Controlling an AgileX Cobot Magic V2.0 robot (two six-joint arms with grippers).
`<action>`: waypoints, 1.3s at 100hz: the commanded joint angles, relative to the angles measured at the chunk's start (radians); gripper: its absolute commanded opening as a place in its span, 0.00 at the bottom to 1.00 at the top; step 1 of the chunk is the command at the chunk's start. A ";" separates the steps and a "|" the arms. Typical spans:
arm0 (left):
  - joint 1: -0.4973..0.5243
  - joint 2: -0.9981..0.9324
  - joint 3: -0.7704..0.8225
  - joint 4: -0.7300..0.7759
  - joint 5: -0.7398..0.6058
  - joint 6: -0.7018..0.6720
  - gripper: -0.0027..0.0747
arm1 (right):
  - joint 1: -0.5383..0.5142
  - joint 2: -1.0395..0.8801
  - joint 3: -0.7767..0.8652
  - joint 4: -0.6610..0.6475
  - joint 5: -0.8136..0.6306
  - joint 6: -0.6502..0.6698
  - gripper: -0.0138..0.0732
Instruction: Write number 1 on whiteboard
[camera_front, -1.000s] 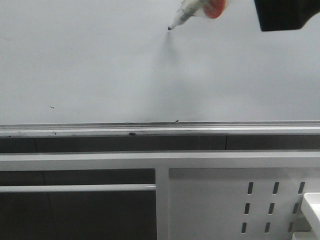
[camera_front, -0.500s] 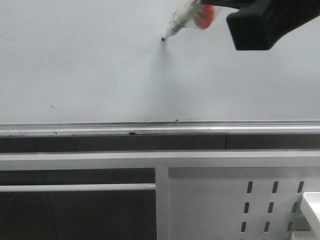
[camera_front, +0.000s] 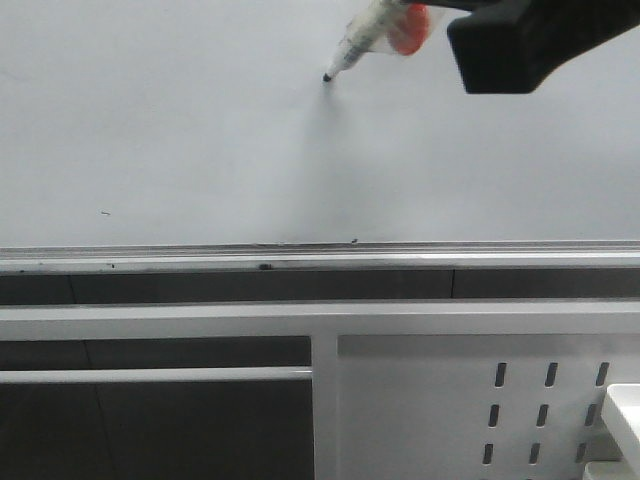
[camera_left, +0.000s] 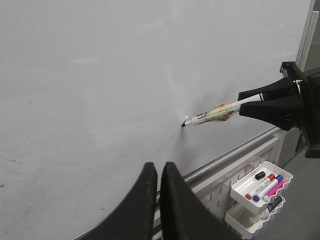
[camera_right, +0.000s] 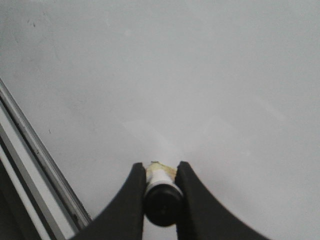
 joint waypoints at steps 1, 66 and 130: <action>-0.001 0.012 -0.024 0.023 -0.060 -0.009 0.01 | -0.016 -0.008 -0.034 0.039 -0.180 -0.015 0.08; -0.001 0.012 -0.024 0.023 -0.060 -0.009 0.01 | -0.016 0.247 -0.034 0.205 -0.153 0.029 0.08; -0.003 0.012 -0.024 -0.039 -0.066 0.000 0.01 | 0.204 -0.067 -0.099 0.260 0.257 0.029 0.07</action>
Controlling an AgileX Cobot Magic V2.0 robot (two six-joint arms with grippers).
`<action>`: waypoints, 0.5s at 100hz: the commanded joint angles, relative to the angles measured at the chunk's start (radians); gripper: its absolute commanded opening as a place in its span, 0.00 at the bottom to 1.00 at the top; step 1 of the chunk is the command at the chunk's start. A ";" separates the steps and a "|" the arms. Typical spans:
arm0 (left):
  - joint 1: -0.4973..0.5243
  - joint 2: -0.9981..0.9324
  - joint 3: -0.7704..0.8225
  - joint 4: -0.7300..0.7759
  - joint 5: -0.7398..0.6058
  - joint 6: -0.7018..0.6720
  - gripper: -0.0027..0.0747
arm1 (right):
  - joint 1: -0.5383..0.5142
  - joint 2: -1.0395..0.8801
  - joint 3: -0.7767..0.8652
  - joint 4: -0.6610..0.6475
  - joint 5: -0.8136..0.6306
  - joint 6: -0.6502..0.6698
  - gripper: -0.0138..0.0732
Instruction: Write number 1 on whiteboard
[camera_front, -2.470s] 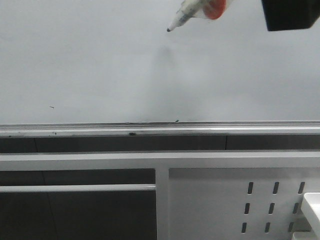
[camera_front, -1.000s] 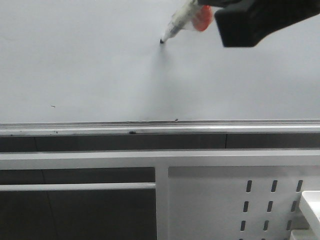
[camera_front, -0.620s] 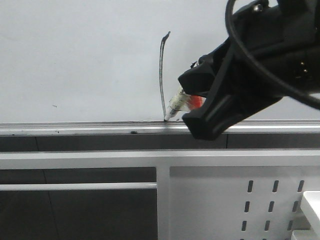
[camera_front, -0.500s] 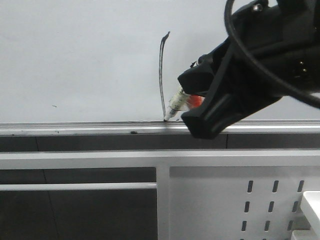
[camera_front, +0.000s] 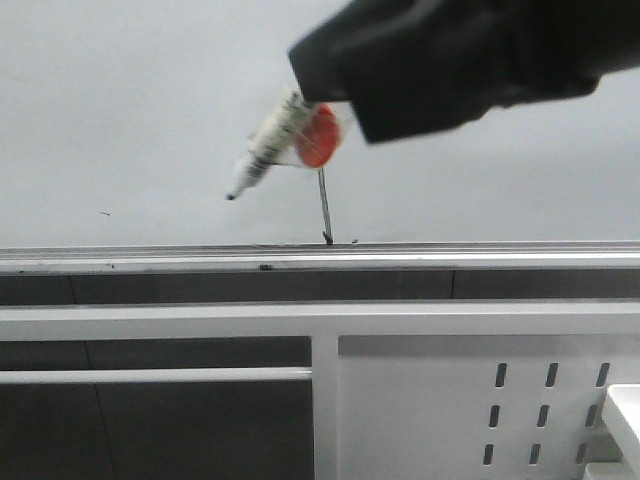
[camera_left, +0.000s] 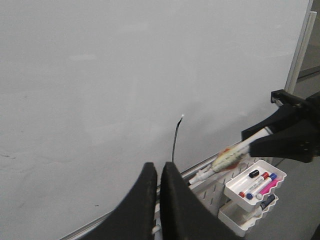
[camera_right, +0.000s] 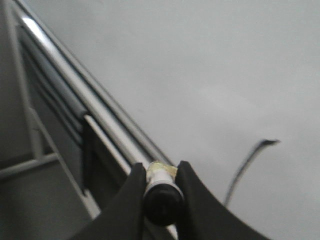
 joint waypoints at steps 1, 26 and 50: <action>-0.003 0.012 -0.024 -0.012 -0.065 0.000 0.01 | 0.036 -0.088 -0.035 0.022 0.020 -0.014 0.07; -0.003 0.186 -0.061 -0.203 -0.103 0.276 0.25 | 0.021 -0.103 -0.164 0.048 0.215 -0.014 0.07; -0.003 0.530 -0.254 -0.408 -0.031 0.648 0.35 | 0.021 0.034 -0.343 0.032 0.374 -0.014 0.07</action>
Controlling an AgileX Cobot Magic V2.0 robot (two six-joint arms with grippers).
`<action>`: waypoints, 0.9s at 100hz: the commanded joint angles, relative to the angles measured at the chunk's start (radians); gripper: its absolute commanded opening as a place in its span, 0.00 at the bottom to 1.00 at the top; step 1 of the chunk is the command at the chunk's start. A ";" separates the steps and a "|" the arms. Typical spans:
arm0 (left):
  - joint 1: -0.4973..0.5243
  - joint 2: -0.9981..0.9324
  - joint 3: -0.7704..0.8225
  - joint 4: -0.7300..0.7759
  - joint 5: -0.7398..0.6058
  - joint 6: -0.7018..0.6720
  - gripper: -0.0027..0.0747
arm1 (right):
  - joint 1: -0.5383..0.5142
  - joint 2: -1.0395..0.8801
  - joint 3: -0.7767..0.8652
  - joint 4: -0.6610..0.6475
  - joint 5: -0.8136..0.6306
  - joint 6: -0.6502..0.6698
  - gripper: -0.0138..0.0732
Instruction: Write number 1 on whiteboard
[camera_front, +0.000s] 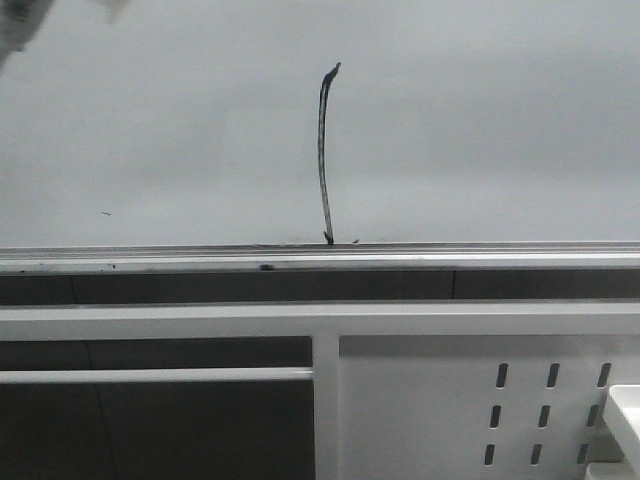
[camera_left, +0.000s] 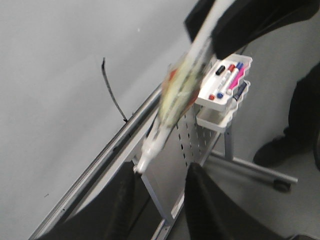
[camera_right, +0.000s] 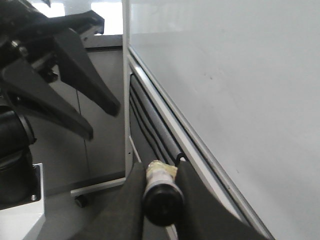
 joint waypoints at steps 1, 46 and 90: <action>-0.003 0.107 -0.104 -0.027 -0.006 0.093 0.35 | -0.007 0.035 -0.083 -0.017 0.021 -0.010 0.07; -0.003 0.259 -0.207 -0.065 0.157 0.148 0.35 | -0.005 0.069 -0.112 -0.041 0.051 -0.010 0.08; -0.003 0.284 -0.207 -0.082 0.126 0.148 0.35 | -0.004 0.069 -0.112 -0.042 0.089 -0.010 0.08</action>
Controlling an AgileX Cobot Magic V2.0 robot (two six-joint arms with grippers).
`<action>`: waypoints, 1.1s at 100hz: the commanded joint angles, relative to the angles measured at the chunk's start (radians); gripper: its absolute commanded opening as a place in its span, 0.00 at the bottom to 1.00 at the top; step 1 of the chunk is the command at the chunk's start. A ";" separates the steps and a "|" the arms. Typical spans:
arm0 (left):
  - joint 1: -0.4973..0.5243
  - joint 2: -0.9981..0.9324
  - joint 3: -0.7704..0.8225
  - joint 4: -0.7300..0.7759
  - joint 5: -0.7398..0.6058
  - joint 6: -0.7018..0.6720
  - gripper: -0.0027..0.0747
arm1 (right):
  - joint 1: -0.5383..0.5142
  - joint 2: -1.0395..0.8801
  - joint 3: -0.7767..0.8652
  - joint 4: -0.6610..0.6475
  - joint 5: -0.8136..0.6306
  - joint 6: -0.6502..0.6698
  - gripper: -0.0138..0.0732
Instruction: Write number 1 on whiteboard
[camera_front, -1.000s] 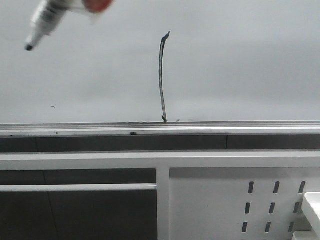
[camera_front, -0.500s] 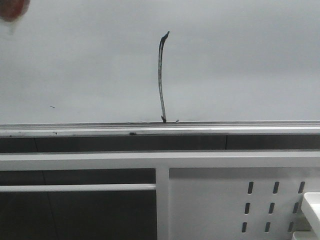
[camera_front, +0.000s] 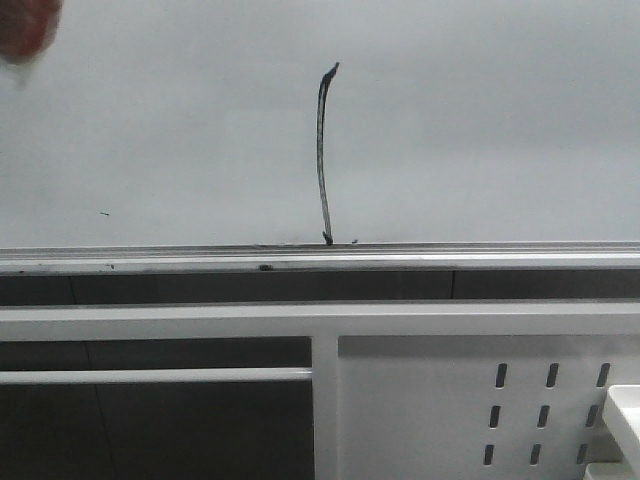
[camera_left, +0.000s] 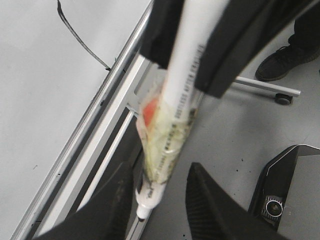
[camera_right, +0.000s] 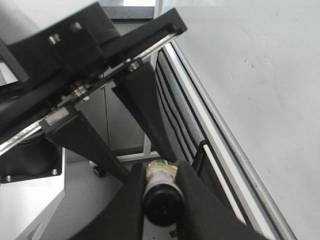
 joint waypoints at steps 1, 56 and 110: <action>-0.003 0.001 -0.034 0.010 -0.075 0.000 0.35 | -0.004 -0.014 -0.036 0.002 -0.035 -0.007 0.08; -0.003 0.020 -0.034 -0.036 -0.116 0.000 0.19 | -0.004 -0.014 -0.036 0.002 -0.023 -0.007 0.08; -0.003 0.024 -0.034 -0.036 -0.144 0.000 0.01 | -0.004 -0.014 -0.036 0.002 -0.009 -0.007 0.15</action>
